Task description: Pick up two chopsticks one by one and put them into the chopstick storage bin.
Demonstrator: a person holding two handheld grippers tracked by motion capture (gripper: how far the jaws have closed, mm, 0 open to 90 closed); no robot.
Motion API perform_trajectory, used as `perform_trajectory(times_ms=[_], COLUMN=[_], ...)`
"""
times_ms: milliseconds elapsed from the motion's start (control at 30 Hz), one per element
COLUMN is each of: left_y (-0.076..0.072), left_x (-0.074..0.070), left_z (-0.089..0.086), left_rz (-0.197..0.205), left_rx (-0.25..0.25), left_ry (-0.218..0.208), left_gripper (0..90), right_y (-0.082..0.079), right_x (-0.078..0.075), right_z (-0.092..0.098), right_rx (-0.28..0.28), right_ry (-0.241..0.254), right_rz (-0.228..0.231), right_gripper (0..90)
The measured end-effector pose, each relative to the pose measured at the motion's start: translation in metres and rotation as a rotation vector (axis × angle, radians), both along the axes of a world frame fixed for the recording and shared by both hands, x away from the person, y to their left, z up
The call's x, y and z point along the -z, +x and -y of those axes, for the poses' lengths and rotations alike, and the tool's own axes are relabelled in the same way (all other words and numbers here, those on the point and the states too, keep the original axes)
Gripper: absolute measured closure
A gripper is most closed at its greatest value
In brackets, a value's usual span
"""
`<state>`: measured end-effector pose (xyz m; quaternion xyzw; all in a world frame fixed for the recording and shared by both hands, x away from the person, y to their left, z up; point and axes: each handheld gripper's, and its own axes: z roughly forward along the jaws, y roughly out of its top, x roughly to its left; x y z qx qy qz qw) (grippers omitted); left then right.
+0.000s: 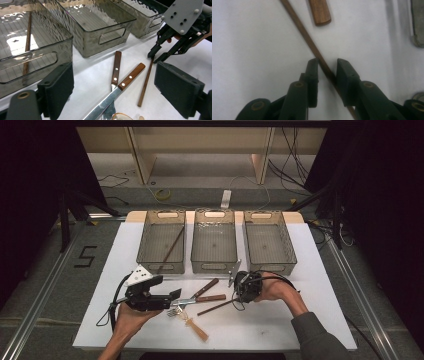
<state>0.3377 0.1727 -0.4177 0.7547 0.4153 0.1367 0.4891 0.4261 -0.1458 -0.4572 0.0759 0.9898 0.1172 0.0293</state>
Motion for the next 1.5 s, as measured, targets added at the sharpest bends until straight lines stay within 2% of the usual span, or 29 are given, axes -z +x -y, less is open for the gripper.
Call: perform_trajectory(times_ms=[367, 400, 533, 600, 867, 1000, 1133, 1233, 1300, 1400, 1500], left_y=[0.0, 0.0, 0.0, 0.0, 0.0, 0.001, 0.001, 0.001, 0.001, -0.001, -0.001], left_x=[0.001, 0.001, 0.001, 0.001, 0.001, 0.002, 0.002, 0.004, 0.005, 0.006, 0.008], left_z=[0.001, 0.001, 0.001, 0.001, 0.001, 0.002, 0.002, 0.005, 0.01, 0.016, 0.021], left_rz=[-0.004, -0.004, -0.003, -0.005, -0.005, -0.015, -0.018, -0.039, -0.047, -0.051, -0.058], left_rx=[0.005, 0.005, 0.006, 0.006, 0.006, 0.011, 0.016, 0.051, 0.075, 0.107, 0.132], left_ry=[0.007, 0.008, 0.007, 0.009, 0.008, 0.013, 0.014, 0.037, 0.055, 0.076, 0.101], left_gripper=[15.3, 15.3, 15.3, 15.3, 15.3, 15.4, 15.4, 15.4, 15.4, 15.4, 15.4], right_y=[-0.008, -0.008, -0.01, -0.011, -0.014, -0.015, -0.018, -0.024, -0.028, -0.033, -0.036], right_x=[0.0, 0.0, 0.0, 0.0, -0.001, -0.003, -0.008, -0.016, -0.021, -0.027, -0.033], right_z=[-0.002, -0.002, -0.002, -0.002, -0.002, 0.002, 0.006, 0.006, 0.004, 0.001, -0.001], right_rx=[-0.072, -0.07, -0.101, -0.111, -0.164, -0.17, -0.179, -0.177, -0.2, -0.212, -0.22], right_ry=[-0.024, -0.025, -0.023, -0.028, -0.039, -0.047, -0.024, 0.009, 0.034, 0.028, 0.049], right_rz=[0.02, 0.013, 0.032, 0.024, 0.047, 0.024, 0.009, 0.023, 0.035, 0.059, 0.075], right_gripper=[82.6, 82.9, 84.1, 84.8, 86.2, 86.3, 86.3, 86.3, 86.4, 86.5, 86.5])
